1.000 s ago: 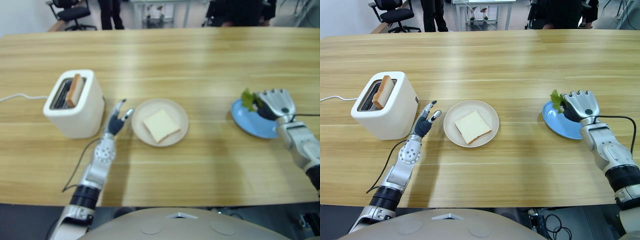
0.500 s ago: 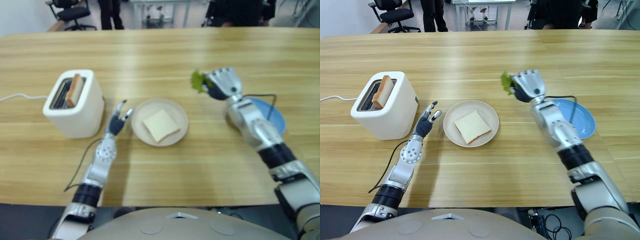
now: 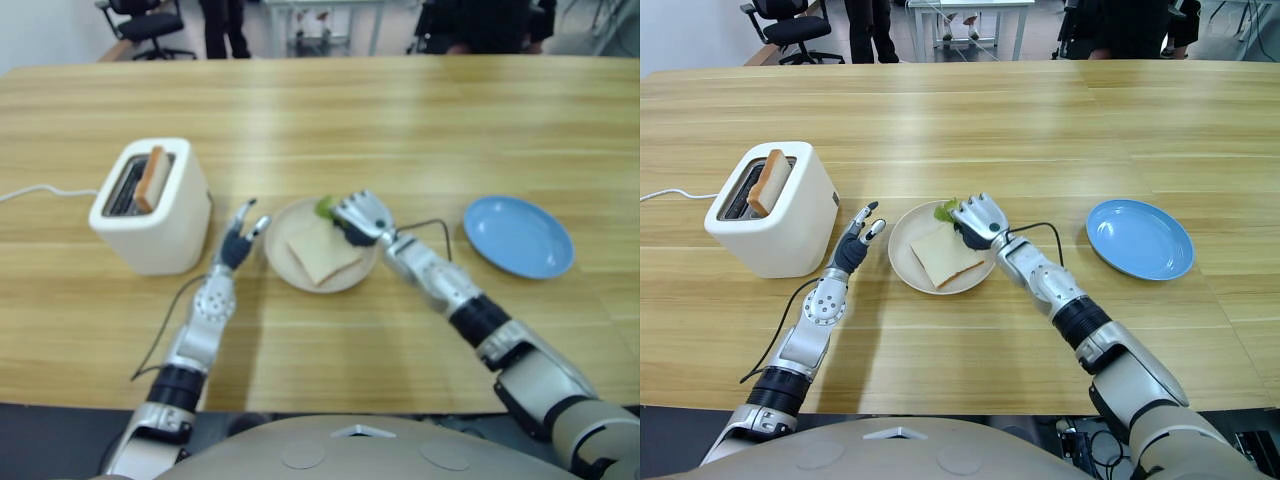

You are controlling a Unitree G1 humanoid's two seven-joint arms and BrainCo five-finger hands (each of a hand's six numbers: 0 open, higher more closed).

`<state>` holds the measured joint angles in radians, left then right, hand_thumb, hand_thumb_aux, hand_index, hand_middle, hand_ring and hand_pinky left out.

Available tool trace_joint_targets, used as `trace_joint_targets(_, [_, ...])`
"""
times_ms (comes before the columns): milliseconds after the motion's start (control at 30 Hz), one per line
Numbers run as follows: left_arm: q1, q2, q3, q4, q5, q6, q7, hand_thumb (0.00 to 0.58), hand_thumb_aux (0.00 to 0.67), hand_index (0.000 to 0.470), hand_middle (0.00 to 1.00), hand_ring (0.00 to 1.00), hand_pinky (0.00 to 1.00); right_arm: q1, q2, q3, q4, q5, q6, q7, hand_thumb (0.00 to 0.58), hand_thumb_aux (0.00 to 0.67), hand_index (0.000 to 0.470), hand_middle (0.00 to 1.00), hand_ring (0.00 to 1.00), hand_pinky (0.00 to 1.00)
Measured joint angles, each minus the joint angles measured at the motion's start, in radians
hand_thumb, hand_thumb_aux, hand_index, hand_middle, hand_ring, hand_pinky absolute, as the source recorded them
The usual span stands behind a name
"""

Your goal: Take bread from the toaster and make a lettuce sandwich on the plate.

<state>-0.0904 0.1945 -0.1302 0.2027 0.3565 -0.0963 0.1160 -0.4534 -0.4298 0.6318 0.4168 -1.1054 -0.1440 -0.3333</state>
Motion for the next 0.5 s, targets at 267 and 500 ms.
trace_joint_targets(267, [-0.001, -0.005, -0.003, 0.001, 0.0, 0.0, 0.0, 0.0, 0.0, 0.0, 0.0, 0.0, 0.0, 0.069, -0.002, 0.002, -0.103, -0.006, -0.002, 0.029, 0.58, 0.67, 0.46, 1.0, 1.0, 1.0])
trace_joint_targets(500, [-0.002, -0.008, -0.01, 0.018, 0.001, 0.0, 0.0, 0.0, 0.0, 0.0, 0.0, 0.0, 0.0, 0.082, -0.002, 0.0, -0.125, -0.001, -0.005, 0.065, 0.58, 0.67, 0.46, 1.0, 1.0, 1.0])
